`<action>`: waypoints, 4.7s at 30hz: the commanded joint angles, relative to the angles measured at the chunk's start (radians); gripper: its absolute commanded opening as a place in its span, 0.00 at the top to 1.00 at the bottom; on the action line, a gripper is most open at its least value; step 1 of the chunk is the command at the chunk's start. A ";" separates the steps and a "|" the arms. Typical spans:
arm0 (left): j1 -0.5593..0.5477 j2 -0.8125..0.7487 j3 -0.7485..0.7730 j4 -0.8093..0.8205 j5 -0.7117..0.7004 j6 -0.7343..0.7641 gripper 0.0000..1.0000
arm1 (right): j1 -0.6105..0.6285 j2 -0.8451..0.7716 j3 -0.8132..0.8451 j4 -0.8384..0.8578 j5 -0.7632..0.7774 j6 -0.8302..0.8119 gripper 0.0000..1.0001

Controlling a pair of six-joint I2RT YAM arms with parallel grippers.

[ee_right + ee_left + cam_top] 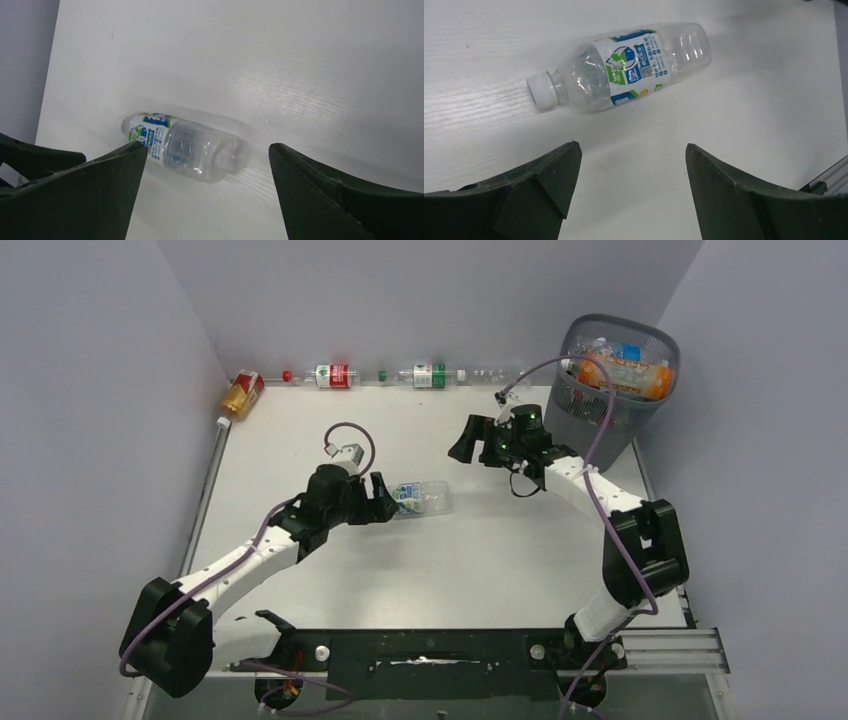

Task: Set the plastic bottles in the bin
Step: Adjust the plastic bottle at the center of the board, then pick up the plastic bottle at the center of the board, then place the plastic bottle in the trash bin.

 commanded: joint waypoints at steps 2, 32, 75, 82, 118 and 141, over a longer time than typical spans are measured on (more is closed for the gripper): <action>0.002 0.054 -0.054 0.154 0.009 -0.071 0.26 | -0.013 0.183 0.116 0.151 -0.176 -0.059 0.02; 0.125 0.552 0.229 0.328 0.015 -0.033 0.34 | 0.195 0.123 -0.184 0.290 -0.156 -0.177 0.02; 0.248 0.372 0.198 0.264 0.083 -0.013 0.26 | 0.309 0.503 0.519 -0.339 0.414 -0.167 0.02; 0.250 0.367 0.188 0.276 0.089 -0.019 0.26 | 0.308 0.583 0.625 -0.422 0.434 -0.231 0.16; 0.281 0.432 0.198 0.340 0.156 -0.039 0.25 | -0.438 0.121 0.732 0.095 0.376 0.423 0.48; 0.295 0.464 0.212 0.377 0.194 -0.050 0.25 | -0.469 0.128 0.578 0.248 0.537 0.779 0.23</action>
